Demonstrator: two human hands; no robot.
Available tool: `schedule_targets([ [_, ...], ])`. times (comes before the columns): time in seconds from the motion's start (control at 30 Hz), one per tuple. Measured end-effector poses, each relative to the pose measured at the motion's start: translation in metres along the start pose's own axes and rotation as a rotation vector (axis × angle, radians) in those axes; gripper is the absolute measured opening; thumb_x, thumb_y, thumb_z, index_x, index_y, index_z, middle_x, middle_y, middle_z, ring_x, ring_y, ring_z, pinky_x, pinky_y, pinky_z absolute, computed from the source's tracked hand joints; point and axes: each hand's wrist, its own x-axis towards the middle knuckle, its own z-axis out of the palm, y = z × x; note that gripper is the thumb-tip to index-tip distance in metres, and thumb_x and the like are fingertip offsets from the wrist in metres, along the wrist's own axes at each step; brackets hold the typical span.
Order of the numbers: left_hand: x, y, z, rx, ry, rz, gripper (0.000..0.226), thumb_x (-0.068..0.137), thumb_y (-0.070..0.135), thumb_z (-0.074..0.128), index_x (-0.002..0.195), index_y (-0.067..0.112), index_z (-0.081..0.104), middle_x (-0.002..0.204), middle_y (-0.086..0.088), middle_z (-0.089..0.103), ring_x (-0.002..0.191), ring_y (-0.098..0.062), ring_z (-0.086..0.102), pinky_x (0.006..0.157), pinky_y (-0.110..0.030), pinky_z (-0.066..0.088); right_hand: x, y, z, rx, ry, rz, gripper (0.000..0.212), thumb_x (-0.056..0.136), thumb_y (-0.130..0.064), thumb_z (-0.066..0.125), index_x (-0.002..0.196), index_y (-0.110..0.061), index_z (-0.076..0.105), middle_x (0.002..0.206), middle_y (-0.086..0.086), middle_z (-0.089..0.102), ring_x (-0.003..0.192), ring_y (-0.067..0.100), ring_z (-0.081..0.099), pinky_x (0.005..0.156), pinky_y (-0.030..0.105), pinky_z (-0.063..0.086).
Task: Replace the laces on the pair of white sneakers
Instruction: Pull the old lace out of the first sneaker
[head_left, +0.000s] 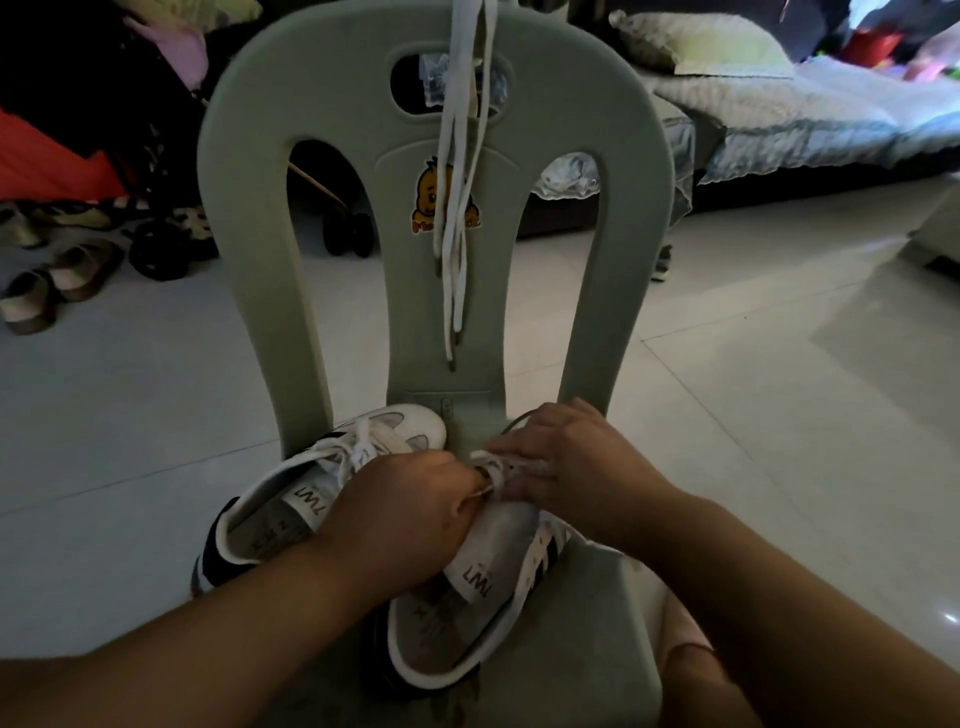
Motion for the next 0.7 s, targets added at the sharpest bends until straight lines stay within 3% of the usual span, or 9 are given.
schedule_targets([
  [0.1,0.0,0.0,0.0,-0.027,0.001,0.018,0.033,0.085,0.035,0.041,0.075,0.024,0.071,0.063,0.006,0.061,0.053,-0.011,0.057,0.045,-0.023,0.045,0.0,0.003,0.0,0.035,0.017,0.016,0.036,0.087,-0.051,0.055,0.119,-0.037,0.061,0.113,-0.008,0.058,0.106,0.011,0.047,0.096,0.032,0.04],
  [0.23,0.001,0.002,-0.003,-0.006,0.001,0.021,0.032,0.084,0.036,0.041,0.074,0.029,0.071,0.061,0.009,0.059,0.051,-0.007,0.056,0.045,-0.019,0.039,-0.004,0.0,-0.007,0.205,0.077,0.0,0.015,0.089,-0.04,0.06,0.09,-0.027,0.066,0.083,-0.012,0.057,0.079,0.003,0.053,0.071,0.013,0.04],
  [0.3,0.0,0.001,-0.004,-0.011,-0.007,0.017,0.032,0.083,0.036,0.042,0.078,0.03,0.073,0.064,0.01,0.063,0.055,-0.006,0.059,0.049,-0.017,0.039,-0.005,0.0,-0.011,0.329,0.262,0.135,0.012,0.091,-0.034,0.058,0.082,-0.027,0.06,0.074,-0.012,0.055,0.07,0.001,0.054,0.062,0.01,0.038],
  [0.43,0.0,-0.002,-0.002,-0.029,-0.026,-0.014,0.033,0.083,0.037,0.042,0.079,0.028,0.074,0.068,0.01,0.065,0.06,-0.006,0.061,0.053,-0.017,0.045,-0.003,0.021,-0.028,0.675,0.786,0.529,0.019,0.092,-0.03,0.058,0.081,-0.014,0.058,0.075,0.004,0.059,0.07,0.015,0.055,0.064,0.026,0.043],
  [0.47,0.0,-0.002,-0.002,-0.032,-0.025,-0.023,0.034,0.084,0.037,0.042,0.078,0.028,0.073,0.068,0.01,0.065,0.06,-0.007,0.061,0.053,-0.018,0.045,-0.003,0.027,-0.033,0.691,0.765,0.572,0.02,0.092,-0.031,0.058,0.081,-0.014,0.058,0.077,0.006,0.06,0.072,0.018,0.056,0.064,0.028,0.044],
  [0.57,0.0,-0.002,-0.002,-0.038,-0.025,-0.037,0.035,0.085,0.038,0.041,0.077,0.027,0.073,0.068,0.009,0.065,0.06,-0.008,0.061,0.052,-0.021,0.048,-0.006,0.028,-0.034,0.357,0.272,0.5,0.019,0.086,-0.039,0.064,0.087,-0.02,0.059,0.085,-0.001,0.06,0.076,0.013,0.056,0.061,0.022,0.042],
  [0.63,0.0,-0.003,-0.003,-0.041,-0.031,-0.038,0.036,0.086,0.039,0.04,0.077,0.027,0.072,0.068,0.009,0.065,0.06,-0.008,0.061,0.051,-0.024,0.05,-0.008,0.018,-0.027,0.221,0.064,0.366,0.037,0.078,-0.043,0.072,0.11,-0.03,0.057,0.109,-0.008,0.053,0.097,0.012,0.052,0.079,0.025,0.046],
  [0.7,0.001,-0.002,-0.003,-0.03,-0.034,-0.028,0.036,0.086,0.039,0.04,0.077,0.027,0.072,0.067,0.009,0.064,0.059,-0.008,0.06,0.05,-0.024,0.049,-0.007,0.009,-0.017,0.136,-0.023,0.209,0.05,0.08,-0.045,0.068,0.127,-0.041,0.051,0.127,-0.01,0.044,0.118,0.014,0.039,0.098,0.031,0.039],
])
